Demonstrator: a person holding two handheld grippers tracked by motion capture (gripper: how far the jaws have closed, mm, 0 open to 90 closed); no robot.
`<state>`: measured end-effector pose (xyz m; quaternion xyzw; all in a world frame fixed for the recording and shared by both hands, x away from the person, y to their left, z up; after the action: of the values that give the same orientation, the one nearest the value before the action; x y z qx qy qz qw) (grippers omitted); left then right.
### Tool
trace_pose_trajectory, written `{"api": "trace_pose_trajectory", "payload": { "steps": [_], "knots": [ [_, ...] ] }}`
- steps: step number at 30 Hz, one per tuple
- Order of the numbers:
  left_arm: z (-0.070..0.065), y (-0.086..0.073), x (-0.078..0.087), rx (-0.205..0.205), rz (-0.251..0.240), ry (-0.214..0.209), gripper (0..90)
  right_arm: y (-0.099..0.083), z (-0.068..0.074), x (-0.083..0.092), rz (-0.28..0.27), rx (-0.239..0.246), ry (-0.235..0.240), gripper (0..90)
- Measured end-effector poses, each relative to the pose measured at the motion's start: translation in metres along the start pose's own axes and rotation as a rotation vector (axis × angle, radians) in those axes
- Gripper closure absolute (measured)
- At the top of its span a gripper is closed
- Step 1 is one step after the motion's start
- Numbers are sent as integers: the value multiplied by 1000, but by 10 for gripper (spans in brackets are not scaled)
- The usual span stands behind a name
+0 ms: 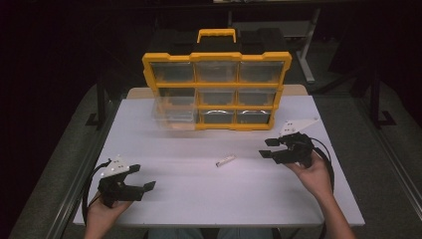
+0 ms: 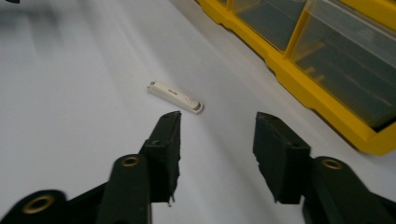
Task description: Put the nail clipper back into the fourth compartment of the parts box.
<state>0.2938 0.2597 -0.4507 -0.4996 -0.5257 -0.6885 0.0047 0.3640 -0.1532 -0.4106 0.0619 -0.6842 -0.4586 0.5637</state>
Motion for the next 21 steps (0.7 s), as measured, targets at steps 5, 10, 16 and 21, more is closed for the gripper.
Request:
{"api": "trace_pose_trajectory", "payload": {
  "steps": [5, 10, 16, 21],
  "knots": [
    [1, 0, 1, -8, 4, 3, 172, 16, -2, -5, 15, 22, 24, 694],
    [2, 0, 1, -16, 5, 4, 173, 29, -2, -9, 33, 50, 33, 796],
    [1, 1, 1, -6, -6, 2, 173, 41, -1, -23, 71, 94, 54, 877],
    [1, 0, 1, 7, -7, -2, 173, 50, -2, -35, 93, 99, 74, 883]
  ]
}}
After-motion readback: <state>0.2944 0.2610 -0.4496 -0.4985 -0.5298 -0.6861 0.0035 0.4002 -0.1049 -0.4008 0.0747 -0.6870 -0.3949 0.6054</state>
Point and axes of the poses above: each handheld gripper's, and its own axes: x roughly backward along the jaws, y roughly out of its top, z roughly to its left, the point moved 7 cm from there along -x, roughly forward along the jaws, and after that the axes turned 6 degrees about z, right-handed, at the moved point
